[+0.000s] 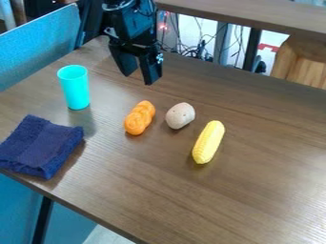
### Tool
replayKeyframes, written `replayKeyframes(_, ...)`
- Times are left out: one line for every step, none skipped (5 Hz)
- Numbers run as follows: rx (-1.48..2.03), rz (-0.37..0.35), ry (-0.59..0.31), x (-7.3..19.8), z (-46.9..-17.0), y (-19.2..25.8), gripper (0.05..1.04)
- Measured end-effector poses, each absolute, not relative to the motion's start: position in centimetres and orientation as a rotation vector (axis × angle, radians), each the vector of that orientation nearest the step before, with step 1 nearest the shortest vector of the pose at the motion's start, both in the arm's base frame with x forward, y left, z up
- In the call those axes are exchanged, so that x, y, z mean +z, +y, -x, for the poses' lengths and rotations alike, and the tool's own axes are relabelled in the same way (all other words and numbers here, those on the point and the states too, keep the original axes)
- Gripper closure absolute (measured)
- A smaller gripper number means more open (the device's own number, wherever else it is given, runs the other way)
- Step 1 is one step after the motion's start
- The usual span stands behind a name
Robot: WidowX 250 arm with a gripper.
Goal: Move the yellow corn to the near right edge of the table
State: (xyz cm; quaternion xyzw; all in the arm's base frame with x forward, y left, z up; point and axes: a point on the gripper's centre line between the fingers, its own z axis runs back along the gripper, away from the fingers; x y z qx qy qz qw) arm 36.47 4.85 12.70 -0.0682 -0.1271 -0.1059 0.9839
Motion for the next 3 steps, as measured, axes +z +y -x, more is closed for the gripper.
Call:
replayKeyframes(-0.209, 0.149, -0.219, 11.4, -36.2, 4.8, 0.083)
replayKeyframes(-0.215, 0.182, -0.241, 10.0, -36.1, 2.6, 0.083)
replayKeyframes(-0.266, 0.188, -0.254, 10.1, -36.3, -1.4, 0.083)
